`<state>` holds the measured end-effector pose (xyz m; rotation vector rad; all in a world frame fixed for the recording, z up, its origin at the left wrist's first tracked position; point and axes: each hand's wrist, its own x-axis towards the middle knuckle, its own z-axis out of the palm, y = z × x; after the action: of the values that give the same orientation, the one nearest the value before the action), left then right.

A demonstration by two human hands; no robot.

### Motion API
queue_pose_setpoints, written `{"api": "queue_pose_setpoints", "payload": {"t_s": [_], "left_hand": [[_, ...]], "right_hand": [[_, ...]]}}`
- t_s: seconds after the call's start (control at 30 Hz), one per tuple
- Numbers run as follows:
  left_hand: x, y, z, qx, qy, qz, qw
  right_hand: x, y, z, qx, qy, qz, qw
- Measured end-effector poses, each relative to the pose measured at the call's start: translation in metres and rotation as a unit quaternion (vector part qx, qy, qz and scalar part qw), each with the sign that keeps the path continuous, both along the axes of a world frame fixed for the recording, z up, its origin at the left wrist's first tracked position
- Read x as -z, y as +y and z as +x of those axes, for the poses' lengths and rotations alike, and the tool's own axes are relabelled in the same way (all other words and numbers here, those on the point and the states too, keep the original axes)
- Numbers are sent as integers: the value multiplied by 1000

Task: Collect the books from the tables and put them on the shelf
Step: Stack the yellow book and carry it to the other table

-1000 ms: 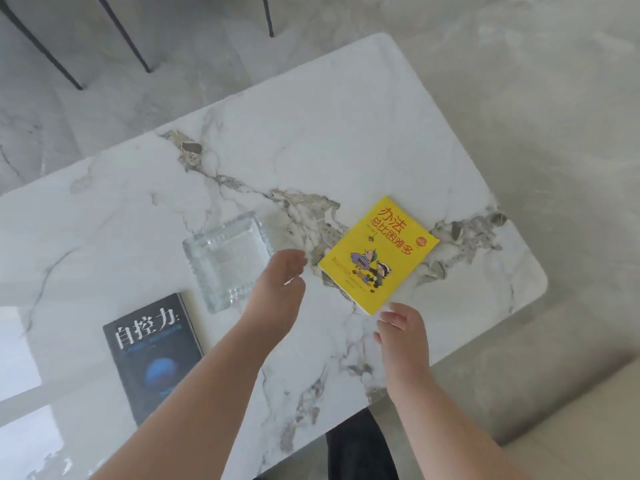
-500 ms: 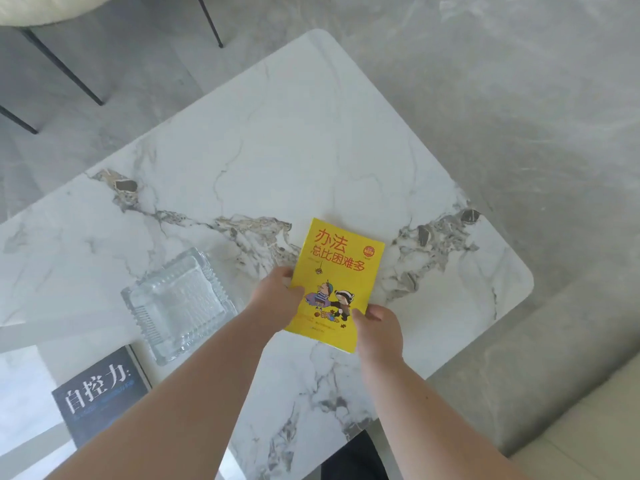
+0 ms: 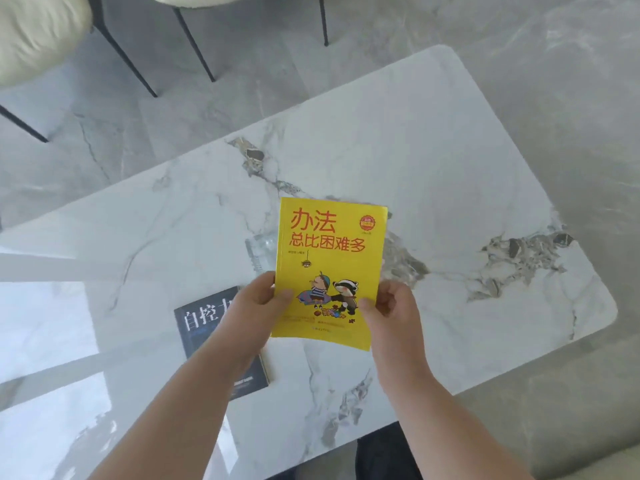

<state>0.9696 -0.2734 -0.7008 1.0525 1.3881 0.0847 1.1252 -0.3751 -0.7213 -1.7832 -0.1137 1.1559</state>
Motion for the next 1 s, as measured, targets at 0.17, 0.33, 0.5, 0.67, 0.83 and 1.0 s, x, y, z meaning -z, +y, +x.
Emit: {"api": "queue_pose_setpoints", "payload": {"t_s": [0.17,0.33,0.5,0.67,0.83,1.0], "left_hand": [[0,-10,-126,-113,136,38,983],[48,-26,-191,-116,250,51,960],[100,-39,-204,-92,257,-4,962],[119,-47,-202,-72,299,12,952],[121,-37,-202,-135,265,-83,951],[114,-32,-213,-217,105,-135,961]], "right_hand": [[3,28,-117,-151,-31,-34,988],[52,35,-194,-214,-58,-134,966],[91,37,-212,-252,-134,-206,936],[110,27,-210,-284,-212,-252,901],[108,34,-213,-302,-152,-249,907],[99,42,-207,-294,-69,-246,921]]}}
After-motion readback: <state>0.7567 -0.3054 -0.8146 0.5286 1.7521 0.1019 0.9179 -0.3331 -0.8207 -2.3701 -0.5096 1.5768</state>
